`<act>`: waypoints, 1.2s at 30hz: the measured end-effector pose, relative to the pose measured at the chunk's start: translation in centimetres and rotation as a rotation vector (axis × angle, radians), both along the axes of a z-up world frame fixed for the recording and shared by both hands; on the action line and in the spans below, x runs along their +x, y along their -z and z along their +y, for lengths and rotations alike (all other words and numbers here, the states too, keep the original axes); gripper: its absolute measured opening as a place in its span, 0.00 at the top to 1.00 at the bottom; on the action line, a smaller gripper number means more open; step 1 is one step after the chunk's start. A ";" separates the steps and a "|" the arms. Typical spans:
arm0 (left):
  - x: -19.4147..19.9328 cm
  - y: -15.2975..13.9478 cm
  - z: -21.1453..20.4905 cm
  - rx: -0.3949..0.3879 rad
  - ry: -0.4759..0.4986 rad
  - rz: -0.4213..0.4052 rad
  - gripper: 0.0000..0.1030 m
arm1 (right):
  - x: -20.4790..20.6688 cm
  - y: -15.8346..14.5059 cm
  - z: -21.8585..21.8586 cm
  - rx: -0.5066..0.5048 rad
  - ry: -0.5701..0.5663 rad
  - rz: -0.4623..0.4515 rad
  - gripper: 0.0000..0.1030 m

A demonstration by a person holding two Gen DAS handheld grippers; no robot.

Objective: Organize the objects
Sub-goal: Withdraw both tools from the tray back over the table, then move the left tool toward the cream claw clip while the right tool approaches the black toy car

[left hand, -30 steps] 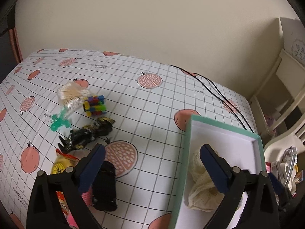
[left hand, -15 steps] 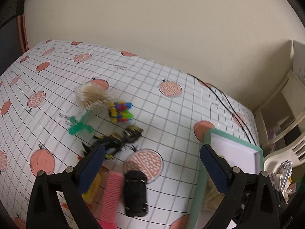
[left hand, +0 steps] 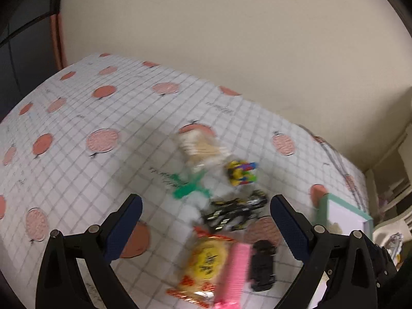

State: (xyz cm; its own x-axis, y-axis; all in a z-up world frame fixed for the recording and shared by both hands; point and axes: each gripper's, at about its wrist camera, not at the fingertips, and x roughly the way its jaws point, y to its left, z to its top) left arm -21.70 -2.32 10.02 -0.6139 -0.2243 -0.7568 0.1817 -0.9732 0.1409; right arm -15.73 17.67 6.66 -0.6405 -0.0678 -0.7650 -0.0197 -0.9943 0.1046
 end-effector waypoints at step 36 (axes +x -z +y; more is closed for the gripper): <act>6.6 1.6 -9.3 0.165 -0.402 -0.181 0.03 | -1.4 2.4 -3.1 0.036 -0.158 -0.200 0.03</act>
State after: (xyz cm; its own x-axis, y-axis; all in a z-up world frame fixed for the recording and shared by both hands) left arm -15.06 -11.65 8.45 -0.3582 -0.2849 -0.8891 0.5358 -0.8426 0.0541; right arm -17.14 14.52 4.29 -0.4601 -0.1257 -0.8789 0.1194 -0.9897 0.0790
